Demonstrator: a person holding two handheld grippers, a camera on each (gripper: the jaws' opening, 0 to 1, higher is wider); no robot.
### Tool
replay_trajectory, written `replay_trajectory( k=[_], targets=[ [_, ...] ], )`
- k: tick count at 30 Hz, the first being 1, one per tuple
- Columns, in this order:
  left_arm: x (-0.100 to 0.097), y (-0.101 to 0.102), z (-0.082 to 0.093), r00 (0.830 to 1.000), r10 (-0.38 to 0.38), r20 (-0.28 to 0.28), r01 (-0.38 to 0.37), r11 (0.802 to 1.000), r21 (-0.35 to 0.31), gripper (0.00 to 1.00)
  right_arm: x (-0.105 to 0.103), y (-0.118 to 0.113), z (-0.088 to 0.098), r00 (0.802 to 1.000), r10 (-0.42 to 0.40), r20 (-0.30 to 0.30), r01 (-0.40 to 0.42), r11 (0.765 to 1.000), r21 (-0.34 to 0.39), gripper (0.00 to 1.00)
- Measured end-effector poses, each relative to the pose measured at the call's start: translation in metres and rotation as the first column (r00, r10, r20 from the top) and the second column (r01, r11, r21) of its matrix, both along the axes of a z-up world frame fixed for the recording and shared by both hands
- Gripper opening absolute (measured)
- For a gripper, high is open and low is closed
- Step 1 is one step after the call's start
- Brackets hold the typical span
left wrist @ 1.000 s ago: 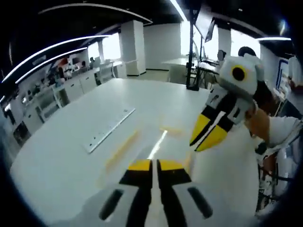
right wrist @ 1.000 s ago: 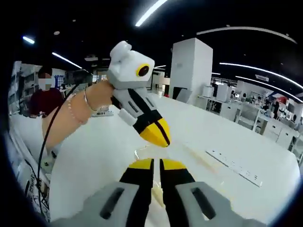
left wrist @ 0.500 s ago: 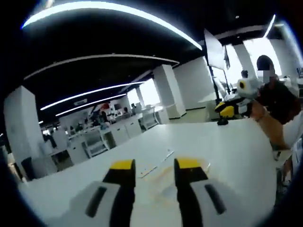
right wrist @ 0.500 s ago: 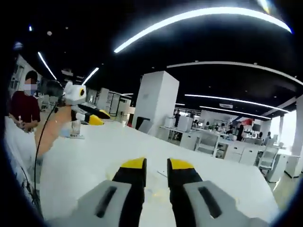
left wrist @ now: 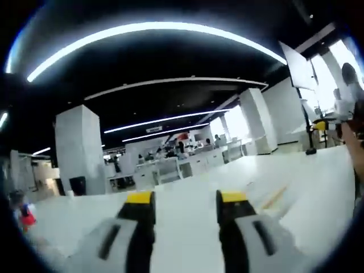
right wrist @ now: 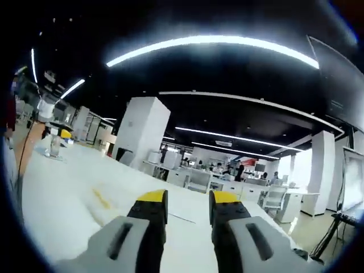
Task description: Snap each plastic latch of the storage box into its locked position after aligning the lid with the box until every specified latch is closed and the lid sits flush.
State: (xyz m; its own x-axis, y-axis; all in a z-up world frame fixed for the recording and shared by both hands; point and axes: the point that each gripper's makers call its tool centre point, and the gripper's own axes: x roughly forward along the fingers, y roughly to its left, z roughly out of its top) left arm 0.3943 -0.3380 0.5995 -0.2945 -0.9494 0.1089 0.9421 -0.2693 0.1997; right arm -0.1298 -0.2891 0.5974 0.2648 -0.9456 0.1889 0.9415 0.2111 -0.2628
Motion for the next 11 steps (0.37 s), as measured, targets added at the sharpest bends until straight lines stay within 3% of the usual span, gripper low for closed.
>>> replay_trajectory(
  k=[5, 8, 11],
  targets=[
    [0.028, 0.002, -0.029, 0.989, 0.148, 0.020, -0.148, 0.989, -0.004, 0.44, -0.026, 0.005, -0.027, 0.995, -0.091, 0.041, 0.092, 0.996, -0.023, 0.30],
    [0.027, 0.002, -0.049, 0.988, 0.152, 0.013, -0.153, 0.987, 0.041, 0.44, -0.039, 0.008, -0.042, 0.991, -0.101, 0.089, 0.102, 0.995, -0.009, 0.30],
    [0.026, 0.003, -0.057, 0.987, 0.157, 0.025, -0.159, 0.986, 0.053, 0.46, -0.048, 0.015, -0.044, 0.987, -0.132, 0.094, 0.134, 0.991, -0.022, 0.30]
  ],
)
